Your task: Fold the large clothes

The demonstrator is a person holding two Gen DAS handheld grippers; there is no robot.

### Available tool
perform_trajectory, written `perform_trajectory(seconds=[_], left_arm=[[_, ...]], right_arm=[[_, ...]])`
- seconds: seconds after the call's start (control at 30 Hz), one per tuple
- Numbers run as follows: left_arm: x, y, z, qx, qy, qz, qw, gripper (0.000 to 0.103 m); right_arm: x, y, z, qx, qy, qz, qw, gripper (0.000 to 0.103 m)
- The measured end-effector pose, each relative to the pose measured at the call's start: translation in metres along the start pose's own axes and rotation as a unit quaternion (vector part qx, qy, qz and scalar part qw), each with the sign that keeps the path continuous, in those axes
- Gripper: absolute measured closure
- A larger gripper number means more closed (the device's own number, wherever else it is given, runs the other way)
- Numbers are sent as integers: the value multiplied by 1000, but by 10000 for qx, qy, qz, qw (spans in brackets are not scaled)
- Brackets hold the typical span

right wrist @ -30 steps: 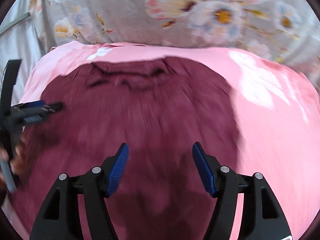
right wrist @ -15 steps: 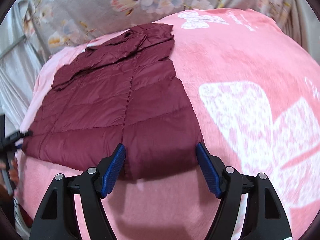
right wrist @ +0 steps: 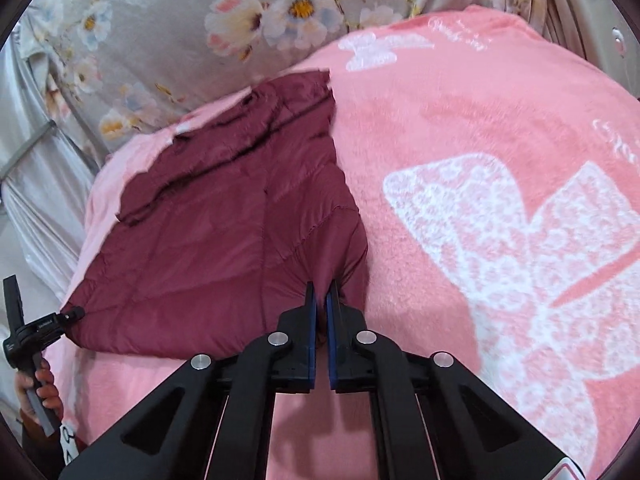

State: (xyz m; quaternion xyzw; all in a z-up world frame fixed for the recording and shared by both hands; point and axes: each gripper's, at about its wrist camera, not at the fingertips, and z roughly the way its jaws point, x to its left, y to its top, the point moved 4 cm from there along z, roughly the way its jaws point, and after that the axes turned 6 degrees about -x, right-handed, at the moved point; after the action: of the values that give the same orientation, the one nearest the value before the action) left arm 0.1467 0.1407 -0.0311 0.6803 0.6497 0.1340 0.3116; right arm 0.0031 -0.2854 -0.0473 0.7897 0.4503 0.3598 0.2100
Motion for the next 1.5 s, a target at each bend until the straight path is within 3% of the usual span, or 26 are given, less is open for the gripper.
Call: perform_trajectory(seconds=[0.17, 0.4, 0.53, 0.67, 0.87, 1.0, 1.13, 1.33, 1.5], left_arm=[[2, -10, -57, -197, -376, -11, 9991, 86], [5, -25, -164, -770, -654, 9, 9949, 92], [-1, -6, -212, -1342, -692, 14, 9885, 93], [-15, 34, -227, -1762, -598, 276, 9822, 93], [-32, 107, -169, -1733, -118, 528, 9834, 93], [-41, 151, -97, -1487, 361, 749, 9854, 93], [-46, 179, -16, -1098, 704, 839, 9879, 93], [-38, 183, 88, -507, 1041, 914, 9891, 92], [-23, 173, 143, -214, 1097, 769, 9908, 90]], right_arm=[[3, 1, -58, -457, 201, -105, 9987, 100], [24, 12, -174, -1479, 526, -409, 9868, 101], [41, 33, -212, -2042, 641, -506, 9755, 101], [58, 62, -214, -2312, 623, -766, 9679, 101], [69, 125, -146, -2248, 414, -836, 9699, 101], [66, 168, -68, -1944, 135, -758, 9779, 101], [60, 190, 8, -1544, -29, -504, 9867, 101], [44, 189, 112, -942, -339, -408, 9941, 101], [33, 179, 162, -576, -458, -391, 9965, 101]])
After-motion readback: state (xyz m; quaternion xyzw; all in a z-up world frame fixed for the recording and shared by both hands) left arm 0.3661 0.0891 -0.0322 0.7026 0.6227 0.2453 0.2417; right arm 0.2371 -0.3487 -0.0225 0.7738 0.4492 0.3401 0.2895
